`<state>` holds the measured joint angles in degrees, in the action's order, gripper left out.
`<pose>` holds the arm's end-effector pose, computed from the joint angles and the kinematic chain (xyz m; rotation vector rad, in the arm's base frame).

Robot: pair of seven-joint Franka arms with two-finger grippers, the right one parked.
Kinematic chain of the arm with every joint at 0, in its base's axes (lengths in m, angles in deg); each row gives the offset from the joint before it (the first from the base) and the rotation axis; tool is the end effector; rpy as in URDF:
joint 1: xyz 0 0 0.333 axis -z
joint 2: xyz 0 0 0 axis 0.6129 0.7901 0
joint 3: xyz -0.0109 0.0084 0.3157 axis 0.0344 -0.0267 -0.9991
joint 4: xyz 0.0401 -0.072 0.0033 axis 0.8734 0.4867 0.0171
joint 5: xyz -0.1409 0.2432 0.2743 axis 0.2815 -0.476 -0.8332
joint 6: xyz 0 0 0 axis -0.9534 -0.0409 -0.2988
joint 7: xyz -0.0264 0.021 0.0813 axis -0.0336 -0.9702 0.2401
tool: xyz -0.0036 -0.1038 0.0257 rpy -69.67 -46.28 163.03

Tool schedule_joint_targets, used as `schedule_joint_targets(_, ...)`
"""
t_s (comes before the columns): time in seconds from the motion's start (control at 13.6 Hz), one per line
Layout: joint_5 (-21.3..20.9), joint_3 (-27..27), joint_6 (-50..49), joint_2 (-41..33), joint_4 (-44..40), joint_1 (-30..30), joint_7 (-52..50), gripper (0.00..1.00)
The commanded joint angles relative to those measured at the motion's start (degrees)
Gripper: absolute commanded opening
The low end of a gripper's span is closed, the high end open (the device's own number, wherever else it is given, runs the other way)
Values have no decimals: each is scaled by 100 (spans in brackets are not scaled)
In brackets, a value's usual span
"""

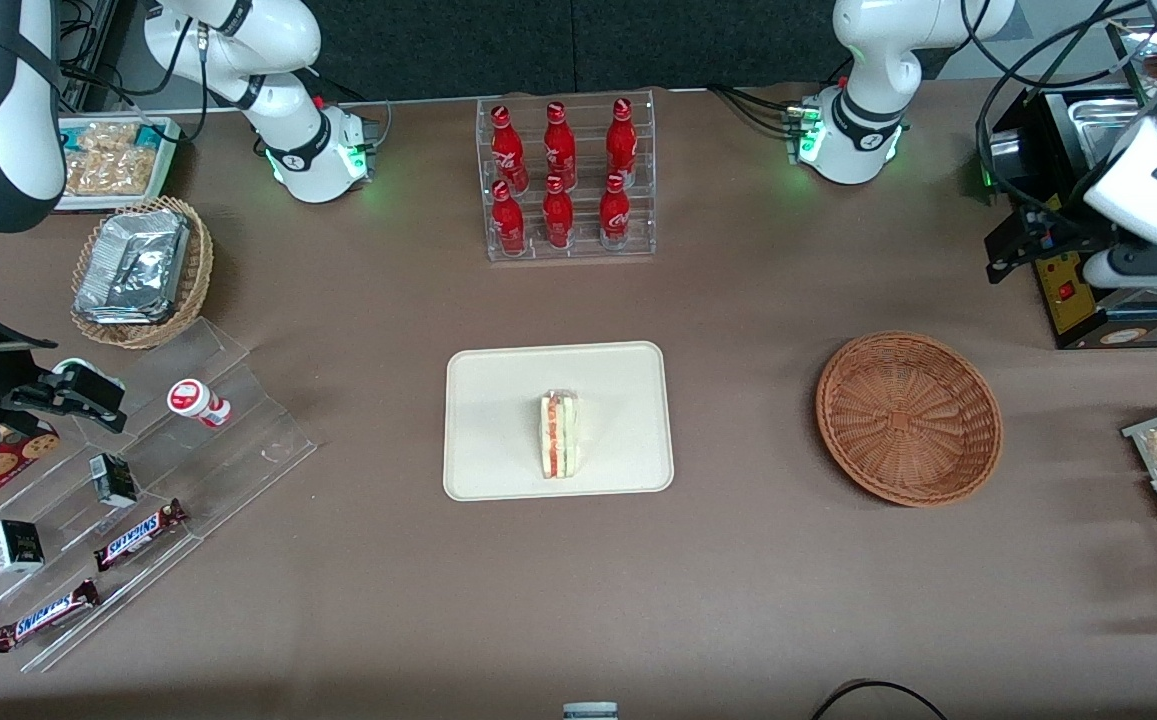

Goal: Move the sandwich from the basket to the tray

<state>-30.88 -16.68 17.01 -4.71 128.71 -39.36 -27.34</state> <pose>0.5166 -0.0477 0.6337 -3.1303 0.0391 -0.0590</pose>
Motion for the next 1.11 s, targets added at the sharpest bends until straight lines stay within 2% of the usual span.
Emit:
schedule_joint_targets(0.0, 65, 44, 42, -316, 195, -90, 75, 98)
schedule_joint_targets(0.22, -49, 62, -440, -246, -41, -73, 75, 99)
schedule_joint_targets(1.03, -32, 62, -512, -176, -77, -73, 66, 99)
